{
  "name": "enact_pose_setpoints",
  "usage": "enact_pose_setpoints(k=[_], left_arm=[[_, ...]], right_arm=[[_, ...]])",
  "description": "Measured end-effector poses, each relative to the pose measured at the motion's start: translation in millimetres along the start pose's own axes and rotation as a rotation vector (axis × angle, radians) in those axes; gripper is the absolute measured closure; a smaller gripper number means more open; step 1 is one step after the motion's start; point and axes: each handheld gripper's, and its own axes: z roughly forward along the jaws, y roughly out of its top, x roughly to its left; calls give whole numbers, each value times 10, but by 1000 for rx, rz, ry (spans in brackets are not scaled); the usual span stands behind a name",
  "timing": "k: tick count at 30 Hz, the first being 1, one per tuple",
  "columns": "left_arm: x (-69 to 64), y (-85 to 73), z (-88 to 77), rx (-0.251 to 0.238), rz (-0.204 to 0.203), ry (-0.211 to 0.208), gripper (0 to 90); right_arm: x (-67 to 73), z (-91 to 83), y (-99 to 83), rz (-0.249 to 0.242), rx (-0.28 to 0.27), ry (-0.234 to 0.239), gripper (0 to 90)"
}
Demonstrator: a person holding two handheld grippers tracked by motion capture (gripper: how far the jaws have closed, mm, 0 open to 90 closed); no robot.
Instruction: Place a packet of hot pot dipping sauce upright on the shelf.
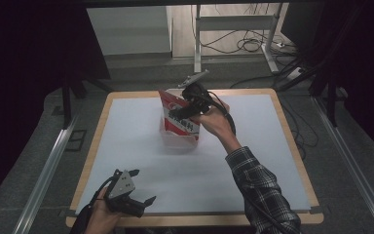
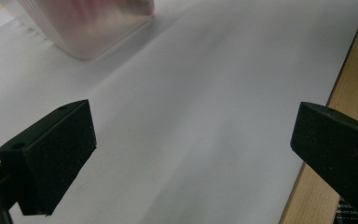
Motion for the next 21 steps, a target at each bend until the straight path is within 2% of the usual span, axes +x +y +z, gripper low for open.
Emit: enact_pose_setpoints(k=[3, 6, 21], left_arm=[[-1, 0, 1, 3, 3, -2, 0], [-1, 0, 2, 5, 4, -1, 0], [-2, -1, 4, 3, 4, -2, 0]], right_arm=[[2, -46, -25, 2, -19, 2, 122], [4, -67, -38, 0, -23, 2, 101], [52, -230, -136, -11, -51, 13, 39]])
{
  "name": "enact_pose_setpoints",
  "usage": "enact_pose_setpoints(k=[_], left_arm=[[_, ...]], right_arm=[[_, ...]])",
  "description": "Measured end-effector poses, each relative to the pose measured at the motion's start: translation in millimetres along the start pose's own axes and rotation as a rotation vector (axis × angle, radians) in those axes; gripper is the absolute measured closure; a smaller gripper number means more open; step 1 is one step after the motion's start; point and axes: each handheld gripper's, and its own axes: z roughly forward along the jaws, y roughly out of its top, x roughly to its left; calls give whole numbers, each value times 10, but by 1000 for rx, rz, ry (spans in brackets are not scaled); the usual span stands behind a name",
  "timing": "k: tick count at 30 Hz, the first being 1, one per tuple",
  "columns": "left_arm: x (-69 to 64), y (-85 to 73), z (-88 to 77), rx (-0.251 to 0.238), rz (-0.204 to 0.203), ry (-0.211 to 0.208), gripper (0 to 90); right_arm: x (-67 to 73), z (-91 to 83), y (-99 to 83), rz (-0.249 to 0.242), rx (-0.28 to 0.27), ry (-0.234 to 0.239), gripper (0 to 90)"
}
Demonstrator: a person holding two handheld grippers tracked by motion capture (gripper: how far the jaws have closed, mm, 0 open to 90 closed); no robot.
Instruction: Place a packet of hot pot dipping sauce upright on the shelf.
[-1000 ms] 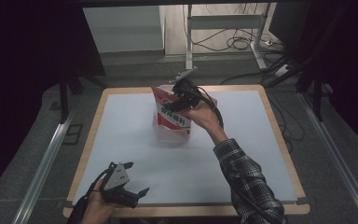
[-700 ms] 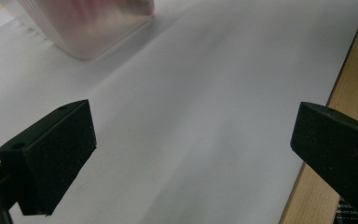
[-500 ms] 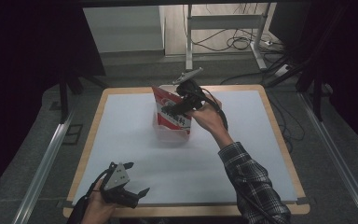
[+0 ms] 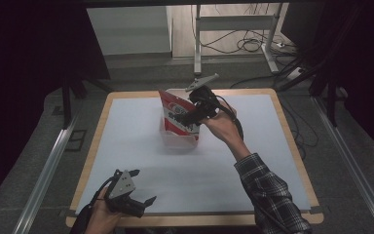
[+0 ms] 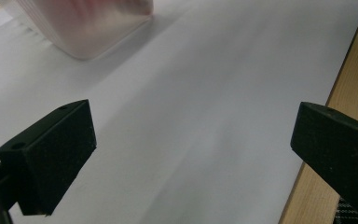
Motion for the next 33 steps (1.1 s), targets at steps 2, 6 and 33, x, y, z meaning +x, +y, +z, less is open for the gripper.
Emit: enact_pose_setpoints(k=[2, 6, 33], left_arm=[[-2, 0, 2, 0, 0, 0, 0], [-1, 0, 1, -1, 0, -1, 0], [-6, 4, 2, -8, -1, -11, 0]], right_arm=[[5, -24, -17, 0, -1, -3, 34], [4, -66, -64, 0, 0, -5, 28], [1, -271, -439, 22, -8, -16, 12]])
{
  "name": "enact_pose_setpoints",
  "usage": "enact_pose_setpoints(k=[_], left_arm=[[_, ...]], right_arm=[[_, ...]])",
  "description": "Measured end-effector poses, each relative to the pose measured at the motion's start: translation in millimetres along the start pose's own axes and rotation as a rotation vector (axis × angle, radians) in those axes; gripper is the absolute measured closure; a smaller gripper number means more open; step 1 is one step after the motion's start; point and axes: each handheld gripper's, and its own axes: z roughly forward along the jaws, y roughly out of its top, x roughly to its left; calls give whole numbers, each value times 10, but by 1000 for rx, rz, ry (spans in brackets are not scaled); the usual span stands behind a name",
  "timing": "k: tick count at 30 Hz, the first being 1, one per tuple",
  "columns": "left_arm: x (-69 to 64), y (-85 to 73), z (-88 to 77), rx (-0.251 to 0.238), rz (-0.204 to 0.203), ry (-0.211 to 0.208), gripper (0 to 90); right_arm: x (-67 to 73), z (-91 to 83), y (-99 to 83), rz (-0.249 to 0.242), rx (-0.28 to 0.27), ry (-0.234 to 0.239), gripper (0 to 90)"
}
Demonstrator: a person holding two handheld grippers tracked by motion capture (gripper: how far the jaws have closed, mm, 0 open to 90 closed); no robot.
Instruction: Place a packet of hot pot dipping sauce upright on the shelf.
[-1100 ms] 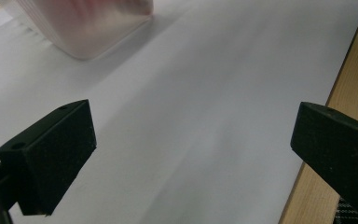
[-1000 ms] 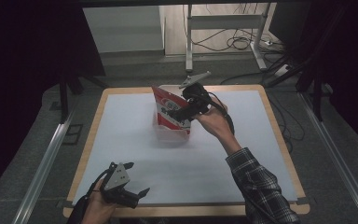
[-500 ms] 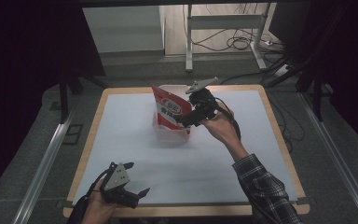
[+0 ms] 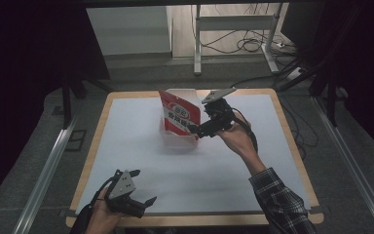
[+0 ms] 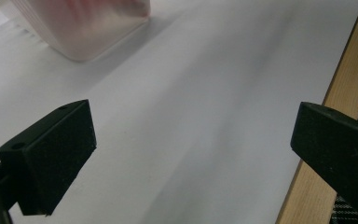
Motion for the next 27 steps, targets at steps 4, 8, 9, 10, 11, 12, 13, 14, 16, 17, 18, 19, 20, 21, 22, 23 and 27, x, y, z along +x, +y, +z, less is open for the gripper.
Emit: enact_pose_setpoints(k=[4, 8, 9, 10, 11, 12, 13, 14, 16, 17, 18, 19, 20, 21, 22, 23, 27], left_arm=[[-1, 0, -1, -1, -1, 2, 0], [-7, 0, 4, -8, -8, 0, 0], [-7, 0, 5, -7, -8, 0, 0], [-8, 0, 6, -7, -7, 1, 0], [-8, 0, 6, -7, -7, 1, 0], [-9, 0, 6, -7, -7, 1, 0], [-9, 1, 5, -7, -7, 1, 0], [-10, 1, 4, -8, -7, 2, 0], [-9, 1, 4, -10, -7, 3, 0], [-9, 0, 5, -10, -7, 4, 0], [-10, 0, 5, -9, -6, 5, 0], [-10, 0, 5, -9, -6, 5, 0], [-10, 0, 6, -8, -6, 4, 0], [-12, 1, 6, -7, -6, 5, 0], [-12, 0, 7, -8, -5, 5, 0], [-12, 0, 8, -7, -5, 5, 0], [-13, 0, 9, -5, -4, 5, 0]], right_arm=[[0, -15, -62, 3, 4, -3, 11], [-2, -28, -127, 8, 6, -3, 12], [-5, -34, -145, 9, 5, -4, 12], [-7, -39, -164, 11, 4, -4, 11], [-10, -46, -187, 14, 2, -5, 11], [-12, -52, -202, 17, 2, -6, 12], [-15, -60, -226, 21, 0, -8, 12], [-19, -65, -241, 22, -1, -8, 11], [-23, -80, -285, 31, -1, -10, 12], [-25, -85, -304, 31, -1, -12, 12], [-27, -97, -339, 34, -1, -12, 12], [-27, -102, -352, 37, -1, -11, 12], [-27, -102, -352, 37, -1, -11, 12], [-26, -109, -368, 41, -4, -12, 12], [-25, -117, -383, 44, -5, -11, 12], [-25, -136, -412, 47, -12, -11, 11], [-25, -167, -454, 56, -18, -12, 7]])
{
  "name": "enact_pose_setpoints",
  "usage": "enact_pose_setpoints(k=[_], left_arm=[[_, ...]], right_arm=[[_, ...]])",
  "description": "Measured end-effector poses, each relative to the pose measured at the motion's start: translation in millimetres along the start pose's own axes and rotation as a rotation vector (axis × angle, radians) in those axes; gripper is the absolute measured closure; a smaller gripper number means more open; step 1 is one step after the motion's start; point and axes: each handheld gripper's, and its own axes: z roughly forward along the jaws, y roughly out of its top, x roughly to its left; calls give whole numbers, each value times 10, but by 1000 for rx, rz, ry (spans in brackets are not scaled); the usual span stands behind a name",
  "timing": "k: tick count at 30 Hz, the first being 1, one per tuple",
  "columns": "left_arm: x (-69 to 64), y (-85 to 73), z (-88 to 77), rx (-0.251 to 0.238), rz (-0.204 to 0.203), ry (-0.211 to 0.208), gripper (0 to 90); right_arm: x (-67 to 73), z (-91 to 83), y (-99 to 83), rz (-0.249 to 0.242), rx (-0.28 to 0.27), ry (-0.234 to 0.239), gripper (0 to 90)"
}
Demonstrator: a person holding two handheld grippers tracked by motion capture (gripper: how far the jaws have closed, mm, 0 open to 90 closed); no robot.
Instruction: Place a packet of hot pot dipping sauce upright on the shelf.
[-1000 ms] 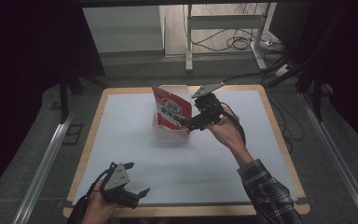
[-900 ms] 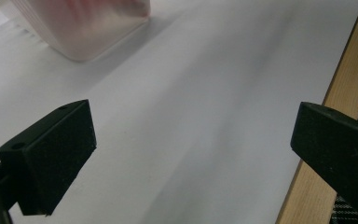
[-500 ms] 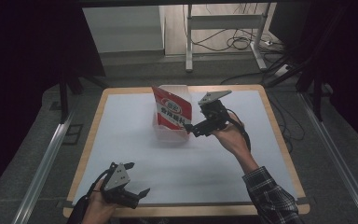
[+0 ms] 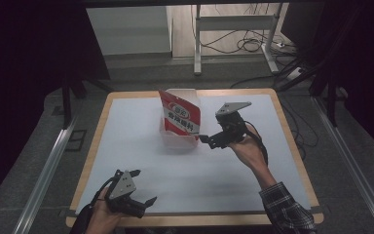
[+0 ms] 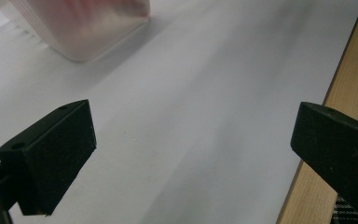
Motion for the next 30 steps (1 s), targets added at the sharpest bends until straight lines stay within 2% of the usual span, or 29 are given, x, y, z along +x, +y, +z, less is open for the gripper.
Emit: enact_pose_setpoints(k=[18, 30], left_arm=[[-2, 0, 2, 2, 1, 1, 0], [-3, -3, 7, 10, 8, 2, 0]], right_arm=[[14, -110, -213, 24, -14, -20, 0], [61, -141, -354, 16, -3, -23, 0]])
